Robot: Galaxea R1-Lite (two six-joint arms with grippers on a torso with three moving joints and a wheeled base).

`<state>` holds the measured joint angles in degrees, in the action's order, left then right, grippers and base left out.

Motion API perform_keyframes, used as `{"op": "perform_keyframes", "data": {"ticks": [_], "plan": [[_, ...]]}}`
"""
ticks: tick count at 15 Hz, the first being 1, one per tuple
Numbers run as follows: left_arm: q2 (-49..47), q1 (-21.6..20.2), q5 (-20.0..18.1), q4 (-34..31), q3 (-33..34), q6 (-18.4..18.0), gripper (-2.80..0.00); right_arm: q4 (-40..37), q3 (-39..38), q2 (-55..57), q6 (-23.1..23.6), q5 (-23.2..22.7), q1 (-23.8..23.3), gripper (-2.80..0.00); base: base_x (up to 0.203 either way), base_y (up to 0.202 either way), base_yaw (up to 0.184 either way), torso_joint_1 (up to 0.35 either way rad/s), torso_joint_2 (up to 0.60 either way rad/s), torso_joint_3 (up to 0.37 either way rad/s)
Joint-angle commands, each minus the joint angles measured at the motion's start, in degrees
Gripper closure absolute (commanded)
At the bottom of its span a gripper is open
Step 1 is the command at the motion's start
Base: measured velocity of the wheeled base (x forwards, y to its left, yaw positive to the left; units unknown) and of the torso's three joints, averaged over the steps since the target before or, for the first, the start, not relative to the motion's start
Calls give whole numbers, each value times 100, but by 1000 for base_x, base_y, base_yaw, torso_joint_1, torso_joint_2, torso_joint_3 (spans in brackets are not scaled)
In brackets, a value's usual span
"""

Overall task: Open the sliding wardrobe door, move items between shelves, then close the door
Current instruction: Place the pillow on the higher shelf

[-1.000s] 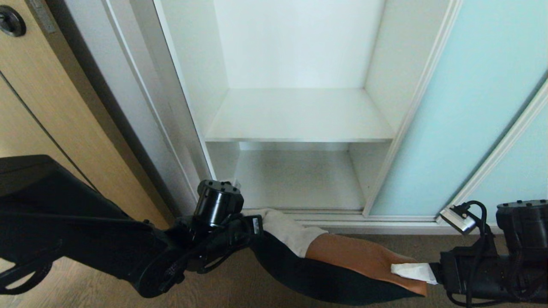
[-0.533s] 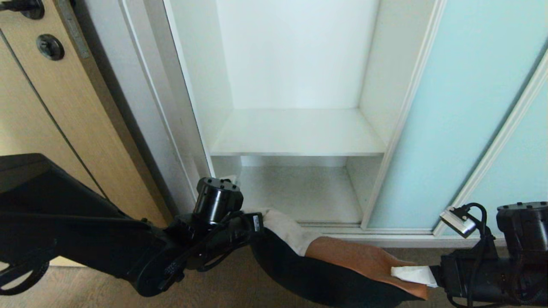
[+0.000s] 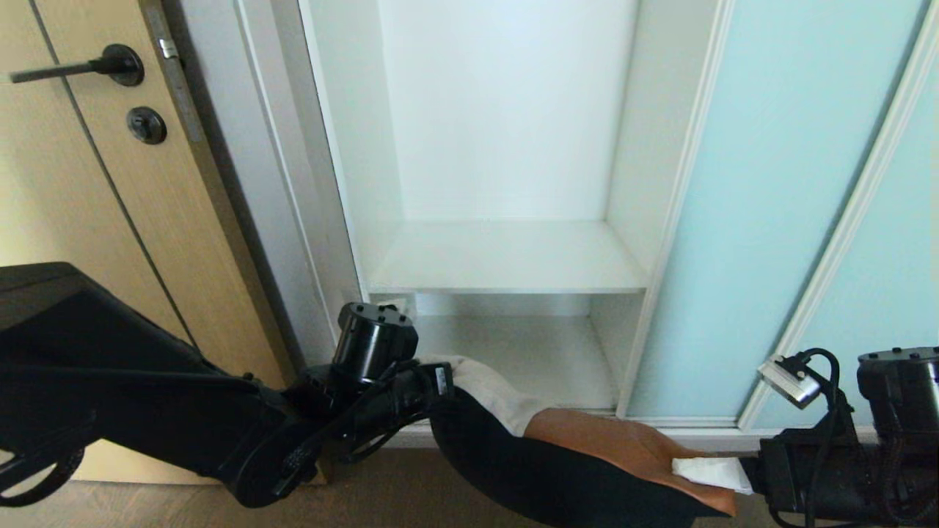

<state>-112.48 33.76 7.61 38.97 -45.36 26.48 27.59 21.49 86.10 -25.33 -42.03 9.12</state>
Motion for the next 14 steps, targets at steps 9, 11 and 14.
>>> {"op": "perform_keyframes", "data": {"ticks": [9,11,14], "plan": [[-28,17,13,31,-17,-2,0,19,-13,12,-16,-24,11,0,0,0,0,3,3,201],[-37,35,13,31,-17,-2,0,19,-13,12,-16,-24,11,0,0,0,0,0,0,202],[-46,35,12,172,-8,-4,0,19,-5,21,-16,-24,11,0,0,0,0,0,2,96]]}}
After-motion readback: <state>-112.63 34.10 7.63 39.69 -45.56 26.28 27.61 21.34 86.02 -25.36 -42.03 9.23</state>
